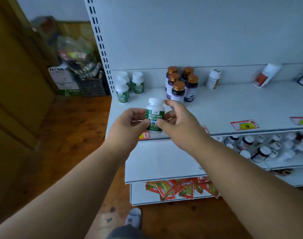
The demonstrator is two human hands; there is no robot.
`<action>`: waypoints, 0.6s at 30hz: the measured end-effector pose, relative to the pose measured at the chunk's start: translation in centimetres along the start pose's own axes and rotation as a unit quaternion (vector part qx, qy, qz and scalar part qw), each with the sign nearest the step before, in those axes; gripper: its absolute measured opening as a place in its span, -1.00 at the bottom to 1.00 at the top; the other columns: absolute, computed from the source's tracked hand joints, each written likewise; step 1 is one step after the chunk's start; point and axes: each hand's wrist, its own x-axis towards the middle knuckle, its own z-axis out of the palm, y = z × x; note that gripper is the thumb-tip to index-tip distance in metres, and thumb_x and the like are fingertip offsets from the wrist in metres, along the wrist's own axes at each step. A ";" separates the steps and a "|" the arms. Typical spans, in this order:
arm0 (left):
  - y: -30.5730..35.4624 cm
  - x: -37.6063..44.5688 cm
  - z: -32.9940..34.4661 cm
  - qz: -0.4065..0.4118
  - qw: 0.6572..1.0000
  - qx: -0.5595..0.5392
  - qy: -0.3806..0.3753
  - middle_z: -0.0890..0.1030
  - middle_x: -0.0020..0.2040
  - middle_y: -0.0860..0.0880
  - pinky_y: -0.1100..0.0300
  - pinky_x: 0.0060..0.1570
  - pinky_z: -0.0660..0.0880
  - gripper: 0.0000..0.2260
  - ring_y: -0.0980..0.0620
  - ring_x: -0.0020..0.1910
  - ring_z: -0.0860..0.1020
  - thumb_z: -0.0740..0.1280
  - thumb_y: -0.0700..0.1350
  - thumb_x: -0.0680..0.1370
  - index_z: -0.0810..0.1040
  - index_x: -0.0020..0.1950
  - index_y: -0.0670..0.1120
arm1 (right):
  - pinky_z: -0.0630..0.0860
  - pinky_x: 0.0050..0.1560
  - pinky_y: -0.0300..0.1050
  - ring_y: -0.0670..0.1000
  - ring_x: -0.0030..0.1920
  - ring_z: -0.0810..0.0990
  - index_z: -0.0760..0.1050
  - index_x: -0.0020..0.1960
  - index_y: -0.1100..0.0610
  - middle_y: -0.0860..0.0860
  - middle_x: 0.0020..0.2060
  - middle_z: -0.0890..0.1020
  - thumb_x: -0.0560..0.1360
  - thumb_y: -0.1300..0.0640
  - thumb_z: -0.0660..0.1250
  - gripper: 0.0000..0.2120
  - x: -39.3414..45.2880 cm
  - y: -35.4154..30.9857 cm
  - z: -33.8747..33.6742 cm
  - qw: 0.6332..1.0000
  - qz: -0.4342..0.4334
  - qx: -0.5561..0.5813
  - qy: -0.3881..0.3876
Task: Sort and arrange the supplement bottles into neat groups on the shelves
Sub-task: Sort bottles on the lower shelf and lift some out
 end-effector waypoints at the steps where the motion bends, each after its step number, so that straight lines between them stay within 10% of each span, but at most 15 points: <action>1: -0.3 2.0 -0.7 0.004 0.999 0.027 0.022 0.67 -0.06 0.01 0.16 -0.08 0.58 -0.81 0.06 -0.11 0.65 0.39 -0.21 0.58 0.57 0.13 0.03 | 0.50 -0.11 -0.14 -0.06 -0.10 0.61 0.32 0.44 -0.06 -0.10 -0.08 0.58 0.50 0.06 0.42 -0.45 2.0 -0.1 1.4 1.000 0.000 -0.017 0.015; 4: -1.3 7.2 -1.7 0.008 0.987 0.145 0.064 0.63 -0.11 0.05 0.15 -0.27 0.48 -0.73 0.07 -0.25 0.55 0.37 -0.13 0.58 0.55 0.26 0.10 | 0.51 -0.03 -0.12 -0.01 -0.02 0.61 0.39 0.39 0.02 -0.04 0.03 0.61 0.49 0.10 0.42 -0.51 7.0 0.3 4.9 0.995 0.000 -0.089 0.049; 13: -3.7 13.5 -2.2 -0.010 0.974 0.225 0.016 0.62 0.25 0.04 0.14 0.25 0.45 -0.61 0.03 0.23 0.55 0.23 -0.25 0.62 0.49 0.42 0.05 | 0.52 0.03 -0.03 0.10 0.12 0.60 0.41 0.27 0.10 0.05 0.16 0.60 0.50 0.15 0.41 -0.62 15.0 3.4 8.5 0.979 0.007 -0.186 0.083; 18: -3.6 12.4 -2.4 0.000 0.974 0.226 0.033 0.58 0.22 0.10 0.26 0.17 0.42 -0.62 0.15 0.15 0.52 0.26 -0.21 0.63 0.45 0.42 0.04 | 0.50 0.14 -0.04 0.09 0.20 0.57 0.30 0.41 0.13 0.07 0.24 0.57 0.49 0.08 0.45 -0.43 14.7 2.9 8.4 0.984 0.043 -0.148 0.084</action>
